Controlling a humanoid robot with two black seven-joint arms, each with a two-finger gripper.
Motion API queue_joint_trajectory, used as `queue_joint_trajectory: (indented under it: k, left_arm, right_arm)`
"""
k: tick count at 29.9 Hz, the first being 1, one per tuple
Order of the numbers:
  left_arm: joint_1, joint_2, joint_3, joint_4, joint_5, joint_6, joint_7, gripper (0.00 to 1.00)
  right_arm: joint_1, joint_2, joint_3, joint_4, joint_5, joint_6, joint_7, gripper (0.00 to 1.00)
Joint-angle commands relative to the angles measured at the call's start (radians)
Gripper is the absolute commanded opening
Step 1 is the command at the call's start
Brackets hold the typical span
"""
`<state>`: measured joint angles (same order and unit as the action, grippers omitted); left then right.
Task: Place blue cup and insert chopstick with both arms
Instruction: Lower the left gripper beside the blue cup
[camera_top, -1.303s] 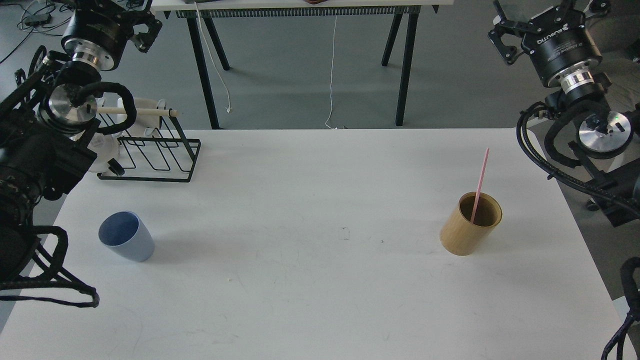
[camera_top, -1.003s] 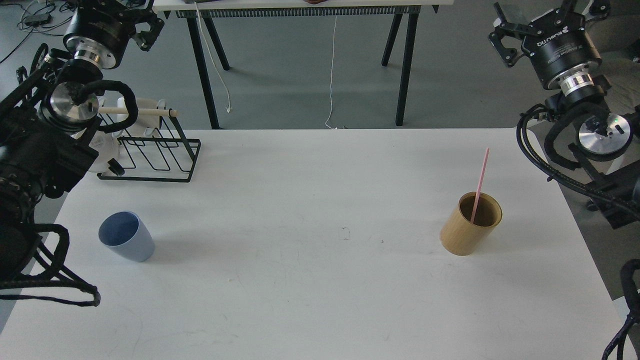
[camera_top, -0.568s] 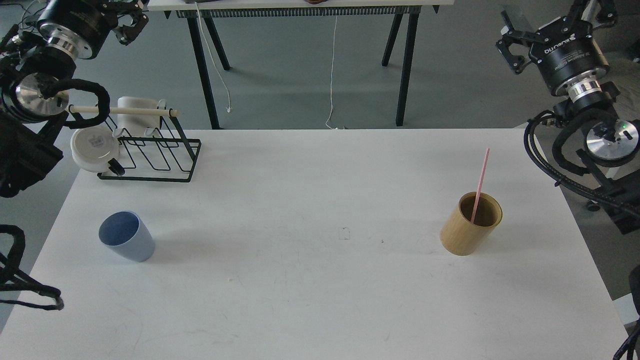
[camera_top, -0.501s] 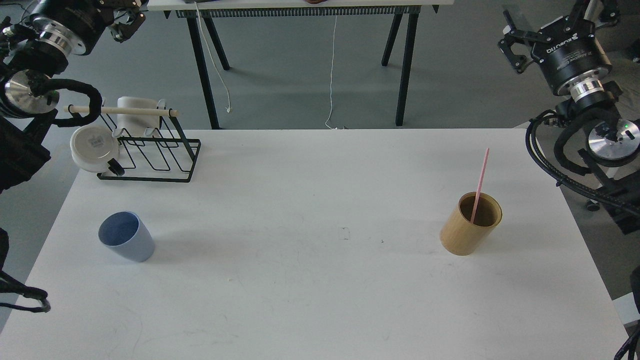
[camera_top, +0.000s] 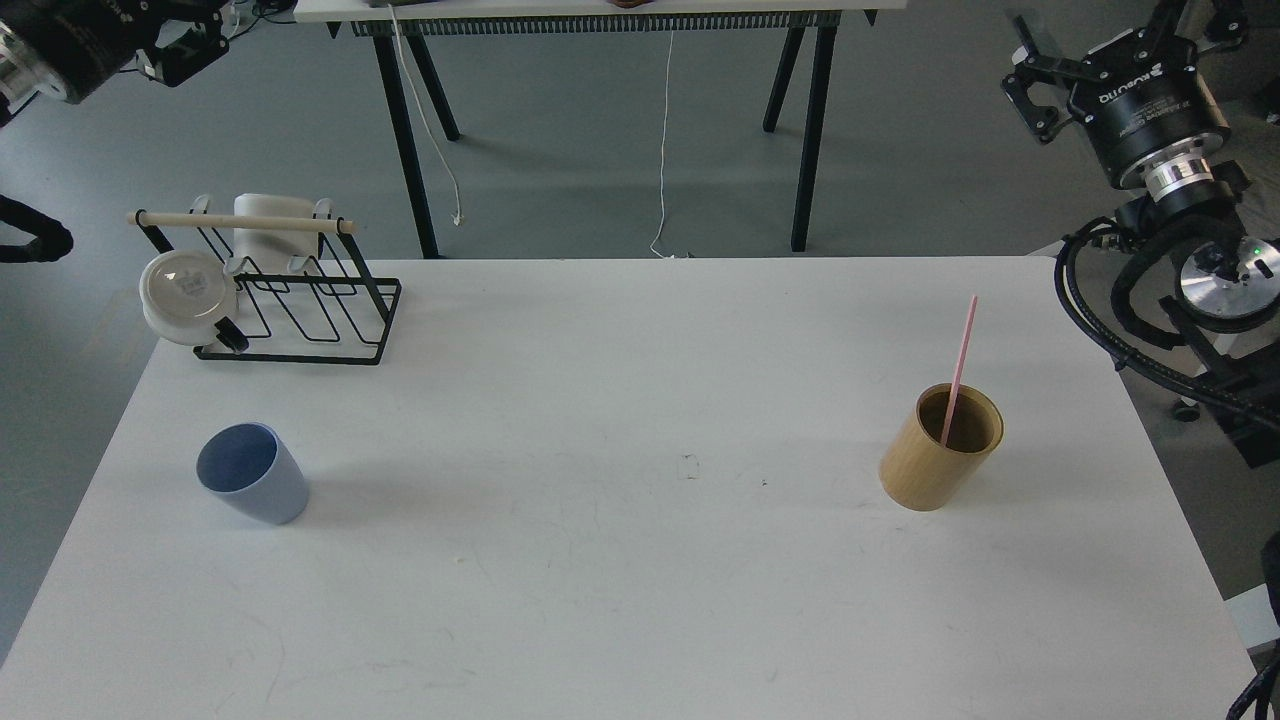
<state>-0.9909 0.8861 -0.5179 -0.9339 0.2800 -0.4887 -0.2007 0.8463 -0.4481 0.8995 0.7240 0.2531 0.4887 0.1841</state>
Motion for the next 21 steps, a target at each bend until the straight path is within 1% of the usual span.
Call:
queue_joint_trajectory:
  k: [1,4,7,9,12,13,17,21]
  left_arm:
    - [0.073,0.121,-0.002,-0.138,0.121,0.0,-0.005,1.0]
    - [0.124,0.22,-0.002,-0.268,0.255,0.0,-0.005,1.0]
    - [0.162,0.304,-0.002,-0.367,0.365,0.0,-0.005,1.0]
    - [0.187,0.336,-0.001,-0.401,0.447,0.0,-0.005,1.0]
    - [0.231,0.346,-0.002,-0.404,0.585,0.0,-0.009,1.0]
    - [0.25,0.349,-0.002,-0.404,0.612,0.0,-0.019,1.0]
    - [0.362,0.379,-0.001,-0.405,0.712,0.0,-0.097,0.99]
    - [0.419,0.386,-0.001,-0.401,0.806,0.0,-0.164,0.98]
  right_arm:
    - [0.0,0.0,0.001,0.0,0.0,0.0,0.0,1.0]
    - [-0.001,0.0,0.001,0.0,0.0,0.0,0.0,1.0]
    - [-0.001,0.0,0.002,0.0,0.0,0.0,0.0,1.0]
    - [-0.001,0.0,0.002,0.0,0.0,0.0,0.001,1.0]
    - [0.0,0.003,0.002,0.0,0.0,0.0,0.005,1.0]
    - [0.0,0.003,0.002,0.0,0.0,0.0,0.005,1.0]
    - [0.0,0.003,0.002,0.0,0.0,0.0,0.005,1.0]
    - [0.0,0.002,0.012,0.0,0.0,0.0,0.006,1.0]
